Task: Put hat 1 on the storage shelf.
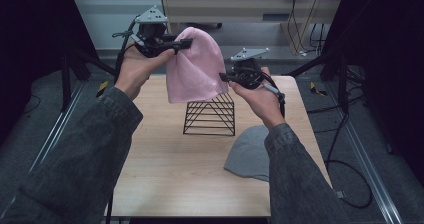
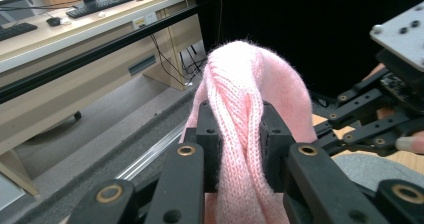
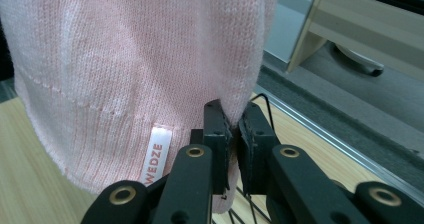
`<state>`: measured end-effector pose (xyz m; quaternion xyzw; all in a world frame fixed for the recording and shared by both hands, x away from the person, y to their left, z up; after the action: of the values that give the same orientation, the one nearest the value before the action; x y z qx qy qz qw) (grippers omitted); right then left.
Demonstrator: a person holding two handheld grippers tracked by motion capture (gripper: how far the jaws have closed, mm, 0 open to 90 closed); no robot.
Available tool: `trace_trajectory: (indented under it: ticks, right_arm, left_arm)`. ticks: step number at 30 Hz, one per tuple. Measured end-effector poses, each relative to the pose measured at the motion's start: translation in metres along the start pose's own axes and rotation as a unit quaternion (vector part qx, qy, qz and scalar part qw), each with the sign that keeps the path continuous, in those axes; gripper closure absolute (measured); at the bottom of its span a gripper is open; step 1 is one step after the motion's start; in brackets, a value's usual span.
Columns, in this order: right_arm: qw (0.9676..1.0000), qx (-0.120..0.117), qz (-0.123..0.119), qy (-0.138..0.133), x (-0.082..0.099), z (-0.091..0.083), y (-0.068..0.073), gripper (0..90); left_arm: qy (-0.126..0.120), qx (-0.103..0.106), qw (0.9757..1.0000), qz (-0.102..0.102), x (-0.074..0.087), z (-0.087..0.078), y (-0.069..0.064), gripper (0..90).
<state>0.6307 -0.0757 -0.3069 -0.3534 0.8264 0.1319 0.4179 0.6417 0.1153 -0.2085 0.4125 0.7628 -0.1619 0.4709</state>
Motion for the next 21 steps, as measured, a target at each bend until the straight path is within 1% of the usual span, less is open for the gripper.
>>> trace_trajectory:
  ticks: [2, 3, 6, 7, 10, 11, 15, 18, 21]
  right_arm:
    - [1.0000, 0.003, -0.001, 0.002, 0.000, 0.000, 0.000, 83.8]
    - [0.9999, 0.012, -0.005, 0.002, 0.001, 0.000, -0.001, 83.8]
    - [0.9997, 0.023, -0.009, 0.003, 0.003, 0.000, 0.001, 83.9]
    - [0.9997, 0.024, -0.006, 0.001, 0.004, 0.000, 0.002, 83.9]
    - [0.9995, 0.029, -0.013, 0.001, 0.003, 0.003, 0.003, 83.9]
    - [0.9996, 0.027, -0.008, 0.000, 0.003, 0.004, 0.002, 83.9]
    - [0.9996, 0.027, -0.003, -0.002, 0.001, 0.008, -0.001, 83.9]
    - [0.9995, 0.032, -0.003, 0.000, 0.004, 0.010, -0.004, 83.9]
    - [0.9993, 0.037, -0.005, 0.004, 0.006, 0.012, -0.006, 83.9]
  left_arm:
    - [-0.001, -0.002, 1.0000, -0.001, 0.000, 0.005, 0.002, 75.8]
    - [-0.002, -0.001, 1.0000, -0.002, 0.000, 0.007, 0.003, 75.8]
    - [-0.006, -0.002, 1.0000, -0.005, 0.000, 0.011, 0.003, 75.9]
    - [-0.008, -0.001, 0.9999, -0.008, 0.000, 0.013, 0.003, 75.9]
    - [-0.011, 0.000, 0.9999, -0.010, -0.002, 0.017, 0.004, 75.9]
    - [-0.011, -0.001, 0.9999, -0.011, -0.003, 0.018, 0.005, 75.9]
    - [-0.012, -0.001, 0.9999, -0.010, -0.006, 0.021, 0.007, 75.9]
    - [-0.007, -0.002, 0.9999, -0.008, -0.005, 0.024, 0.005, 75.8]
    - [-0.009, 0.000, 0.9999, -0.009, -0.004, 0.028, 0.004, 75.8]
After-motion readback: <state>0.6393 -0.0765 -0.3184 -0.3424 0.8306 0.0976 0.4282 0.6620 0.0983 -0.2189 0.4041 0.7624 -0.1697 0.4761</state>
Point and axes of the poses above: each handheld gripper's, and its own axes: z roughly forward along the jaws, x roughly out of its underside, y roughly to its left, the point moved 6 cm from there along z, roughly forward along the jaws, and after that the axes turned 10 degrees about y, right-handed, at the moved point
